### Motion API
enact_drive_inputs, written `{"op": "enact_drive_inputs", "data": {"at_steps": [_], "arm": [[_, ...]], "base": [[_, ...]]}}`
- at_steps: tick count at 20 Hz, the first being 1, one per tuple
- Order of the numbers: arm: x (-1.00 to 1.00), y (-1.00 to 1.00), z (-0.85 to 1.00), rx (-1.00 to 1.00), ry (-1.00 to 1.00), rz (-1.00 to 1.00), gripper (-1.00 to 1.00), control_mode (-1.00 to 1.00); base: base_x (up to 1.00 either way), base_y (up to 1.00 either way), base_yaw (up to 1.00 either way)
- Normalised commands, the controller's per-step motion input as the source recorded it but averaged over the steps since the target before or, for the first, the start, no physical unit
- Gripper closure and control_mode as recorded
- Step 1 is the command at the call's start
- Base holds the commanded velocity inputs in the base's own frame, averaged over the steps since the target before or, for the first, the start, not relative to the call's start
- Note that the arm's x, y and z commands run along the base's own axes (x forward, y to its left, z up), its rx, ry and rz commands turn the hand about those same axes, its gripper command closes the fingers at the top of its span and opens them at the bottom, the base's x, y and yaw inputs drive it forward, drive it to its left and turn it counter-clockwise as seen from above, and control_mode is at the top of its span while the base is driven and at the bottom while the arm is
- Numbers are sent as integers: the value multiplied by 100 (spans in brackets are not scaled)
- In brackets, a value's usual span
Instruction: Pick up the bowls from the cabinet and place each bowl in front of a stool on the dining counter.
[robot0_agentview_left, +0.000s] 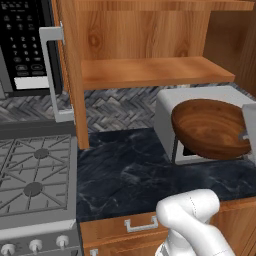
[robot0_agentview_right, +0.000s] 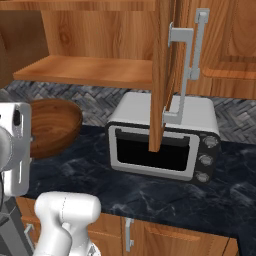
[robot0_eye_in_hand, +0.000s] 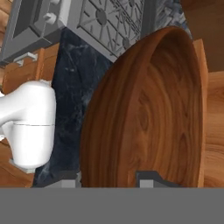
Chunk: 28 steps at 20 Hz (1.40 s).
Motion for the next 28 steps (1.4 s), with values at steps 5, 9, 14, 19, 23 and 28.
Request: {"op": "enact_drive_inputs", "data": {"at_steps": [5,9,14,19,23,28], "arm": [[0,0,-1,0,0,0,100,-100],[0,0,0,0,0,0,100,-100],[-10,0,0,0,0,0,100,-100],[-23,0,-5,0,0,0,100,100],[0,0,0,0,0,0,100,100],[0,0,0,0,0,0,100,100]], "base": [[0,0,0],[0,0,0],[0,0,0],[-22,0,0],[-66,0,0],[-54,8,0]]}}
